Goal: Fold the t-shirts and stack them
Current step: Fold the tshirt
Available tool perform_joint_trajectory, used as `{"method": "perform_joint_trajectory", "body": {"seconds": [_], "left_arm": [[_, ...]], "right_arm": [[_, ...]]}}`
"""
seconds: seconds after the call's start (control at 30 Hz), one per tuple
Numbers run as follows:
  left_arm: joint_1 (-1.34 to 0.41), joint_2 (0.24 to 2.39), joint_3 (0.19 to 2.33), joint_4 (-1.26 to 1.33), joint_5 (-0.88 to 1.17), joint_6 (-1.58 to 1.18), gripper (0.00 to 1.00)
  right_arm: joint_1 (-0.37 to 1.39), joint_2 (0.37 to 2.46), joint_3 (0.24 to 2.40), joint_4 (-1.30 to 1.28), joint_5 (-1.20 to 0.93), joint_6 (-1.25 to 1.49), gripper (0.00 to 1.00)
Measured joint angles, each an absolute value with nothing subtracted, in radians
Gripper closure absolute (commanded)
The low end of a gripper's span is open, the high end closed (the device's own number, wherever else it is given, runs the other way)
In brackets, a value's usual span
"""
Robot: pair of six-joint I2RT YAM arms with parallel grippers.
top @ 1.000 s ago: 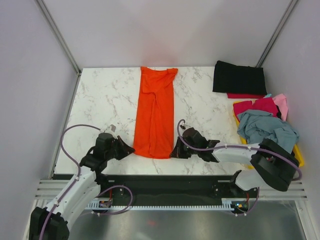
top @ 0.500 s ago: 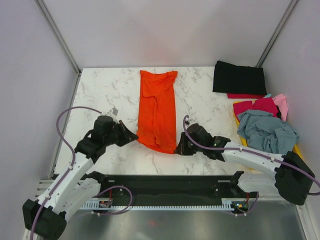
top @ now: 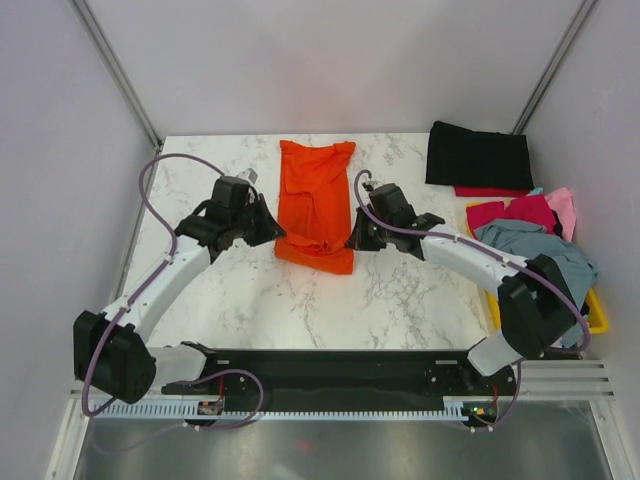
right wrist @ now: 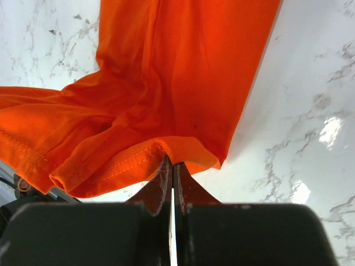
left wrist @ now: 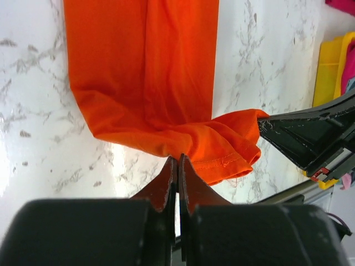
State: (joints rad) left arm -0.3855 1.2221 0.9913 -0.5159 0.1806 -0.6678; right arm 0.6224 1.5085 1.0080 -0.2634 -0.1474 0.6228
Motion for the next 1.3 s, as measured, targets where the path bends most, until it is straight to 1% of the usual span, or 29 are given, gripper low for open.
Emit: {"method": "perform_joint_trajectory", "body": {"seconds": [0.37,0.67,0.93,1.17,1.23,1.3], "left_arm": [[-0.348,1.48,1.18,-0.511,0.109,-0.607,0.98],[-0.282,1.67,1.329,-0.509,0.13,-0.569,0.98],[-0.236,1.851,1.495,-0.506,0.206,-0.539,0.98],[-0.22,1.95,1.578,-0.507,0.262,-0.529,0.97],[-0.215,1.975,1.599,-0.507,0.275,-0.528,0.96],[-0.212,2.004,1.618,-0.506,0.287,-0.528,0.94]], "right_arm": [[0.509,1.771,1.324,-0.355,-0.239,0.481,1.0],[0.449,1.933,1.532,-0.409,-0.297,0.429,1.0],[0.419,2.045,1.626,-0.442,-0.323,0.413,1.0],[0.402,2.103,1.668,-0.453,-0.334,0.413,1.0],[0.399,2.121,1.685,-0.453,-0.338,0.414,0.97],[0.395,2.141,1.704,-0.457,-0.341,0.414,0.76]]}}
